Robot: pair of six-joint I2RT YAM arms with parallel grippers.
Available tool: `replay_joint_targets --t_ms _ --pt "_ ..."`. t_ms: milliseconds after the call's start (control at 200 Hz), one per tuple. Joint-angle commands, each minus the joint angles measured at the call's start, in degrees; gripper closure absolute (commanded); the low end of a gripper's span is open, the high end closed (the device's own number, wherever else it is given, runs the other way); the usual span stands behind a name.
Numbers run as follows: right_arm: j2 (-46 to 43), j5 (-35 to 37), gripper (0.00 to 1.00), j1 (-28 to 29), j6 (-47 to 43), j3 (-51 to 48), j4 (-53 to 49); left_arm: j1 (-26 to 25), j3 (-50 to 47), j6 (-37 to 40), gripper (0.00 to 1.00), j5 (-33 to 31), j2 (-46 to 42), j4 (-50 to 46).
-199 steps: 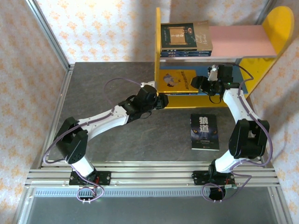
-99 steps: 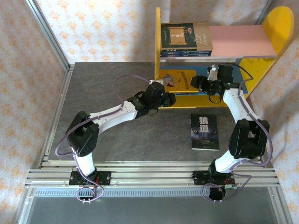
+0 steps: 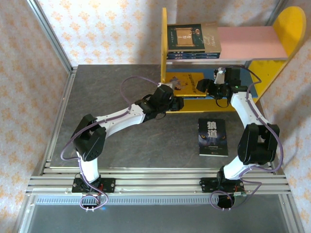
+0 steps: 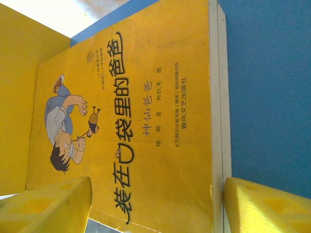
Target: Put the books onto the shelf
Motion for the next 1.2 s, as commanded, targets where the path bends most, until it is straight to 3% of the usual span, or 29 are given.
replay_joint_targets --t_ms 0,861,1196 --pt "0.8 -1.4 0.29 0.8 0.5 1.2 1.4 1.5 2.4 0.7 0.45 -2.6 2.3 -0.7" --pt "2.3 -4.5 0.29 1.1 1.8 2.4 3.6 2.0 1.7 2.1 0.46 -5.7 3.3 3.1" --pt "2.2 -1.7 0.29 1.1 1.0 2.7 2.3 2.0 0.3 2.4 0.46 -5.4 0.9 3.8"
